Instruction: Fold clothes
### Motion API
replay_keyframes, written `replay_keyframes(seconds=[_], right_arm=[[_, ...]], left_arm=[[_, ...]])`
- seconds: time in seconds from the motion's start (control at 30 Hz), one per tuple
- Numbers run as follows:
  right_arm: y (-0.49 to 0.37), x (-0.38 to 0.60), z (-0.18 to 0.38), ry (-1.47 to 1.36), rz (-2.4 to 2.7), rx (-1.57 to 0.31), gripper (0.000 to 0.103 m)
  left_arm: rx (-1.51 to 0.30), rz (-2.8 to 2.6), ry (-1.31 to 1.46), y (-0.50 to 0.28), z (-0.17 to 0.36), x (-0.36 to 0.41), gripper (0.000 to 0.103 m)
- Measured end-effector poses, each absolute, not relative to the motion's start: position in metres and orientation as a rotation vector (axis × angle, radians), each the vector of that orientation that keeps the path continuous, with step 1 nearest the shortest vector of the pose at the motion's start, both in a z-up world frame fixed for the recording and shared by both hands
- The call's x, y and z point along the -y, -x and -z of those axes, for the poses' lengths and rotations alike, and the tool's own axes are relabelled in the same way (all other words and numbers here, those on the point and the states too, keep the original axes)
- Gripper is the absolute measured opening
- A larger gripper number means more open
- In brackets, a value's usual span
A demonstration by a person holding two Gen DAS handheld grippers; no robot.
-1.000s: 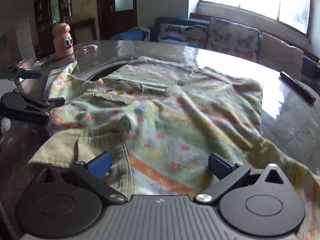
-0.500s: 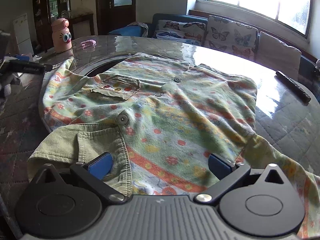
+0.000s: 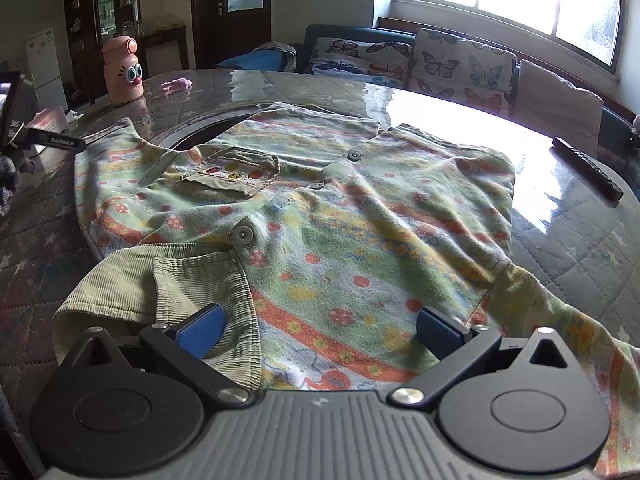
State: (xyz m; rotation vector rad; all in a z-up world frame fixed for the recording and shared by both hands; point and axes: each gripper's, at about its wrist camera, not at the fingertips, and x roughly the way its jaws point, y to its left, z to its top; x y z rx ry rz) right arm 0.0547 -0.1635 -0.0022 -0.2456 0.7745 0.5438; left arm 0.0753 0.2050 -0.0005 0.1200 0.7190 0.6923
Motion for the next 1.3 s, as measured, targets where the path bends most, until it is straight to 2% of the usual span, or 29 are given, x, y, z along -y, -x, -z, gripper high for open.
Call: replay_keyframes(seconds=[0.23,0.67,0.97,1.13,1.3], right_arm=[[-0.055,0.165,0.003,0.244,-0.552,-0.775,0.103],[-0.066,0.155,-0.019,0.191,-0.555,-0.699,0.103],[-0.057,0.133,0.002,0.292,-0.598,-0.741,0.103],[-0.055,0.147,-0.011,0.284,-0.567,-0.715,0.103],[-0.069,0.164,-0.006,0.210,-0.496,-0.740,0.103]], left_arm=[[-0.725,-0.732,-0.132,-0.046,-0.002,-0.202,0.103],[-0.717,-0.726,-0.231,-0.055,0.002,-0.200,0.103],[-0.724,-0.699,-0.243,-0.052,-0.004,-0.196,0.103],[-0.676,-0.612,-0.243,-0.047,-0.021,-0.172,0.103],[-0.635,-0.407,-0.260,-0.057,-0.033,-0.115,0.103]])
